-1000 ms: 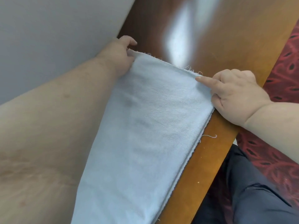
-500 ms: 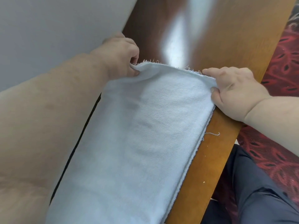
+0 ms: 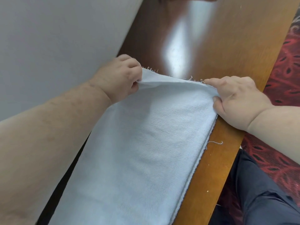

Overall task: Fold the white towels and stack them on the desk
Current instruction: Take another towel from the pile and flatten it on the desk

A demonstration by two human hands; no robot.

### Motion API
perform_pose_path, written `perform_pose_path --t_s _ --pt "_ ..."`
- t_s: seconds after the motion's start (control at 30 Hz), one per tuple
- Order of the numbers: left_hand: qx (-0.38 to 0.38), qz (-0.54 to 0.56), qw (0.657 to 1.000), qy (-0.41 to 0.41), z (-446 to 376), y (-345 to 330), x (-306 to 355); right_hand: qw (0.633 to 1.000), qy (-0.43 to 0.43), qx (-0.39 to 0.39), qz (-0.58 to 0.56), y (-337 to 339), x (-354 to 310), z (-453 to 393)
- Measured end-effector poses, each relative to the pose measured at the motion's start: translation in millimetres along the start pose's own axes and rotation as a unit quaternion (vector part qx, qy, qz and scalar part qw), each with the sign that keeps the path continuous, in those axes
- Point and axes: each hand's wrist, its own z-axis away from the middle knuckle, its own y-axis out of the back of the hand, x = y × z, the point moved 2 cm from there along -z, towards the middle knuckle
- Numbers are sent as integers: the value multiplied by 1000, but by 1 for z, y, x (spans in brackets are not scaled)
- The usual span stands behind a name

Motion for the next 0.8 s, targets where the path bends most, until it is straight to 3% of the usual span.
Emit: perform_pose_path --t_s 0.17,0.27,0.47,0.67,0.8 --pt "-98 39 994 38 -2 -11 -5 1000 5 5 3 -4 5 0" --pt "-214 -43 975 42 -15 -16 -14 1000 9 8 0 -3 4 -1" --pt "-351 -143 921 91 -43 -17 -29 1000 13 -1 5 -5 6 1" --pt "-267 -103 950 125 -60 -12 -45 1000 5 -3 -1 -5 6 -1" --pt "-211 48 955 203 -56 -23 -54 1000 9 10 -17 -3 3 1"
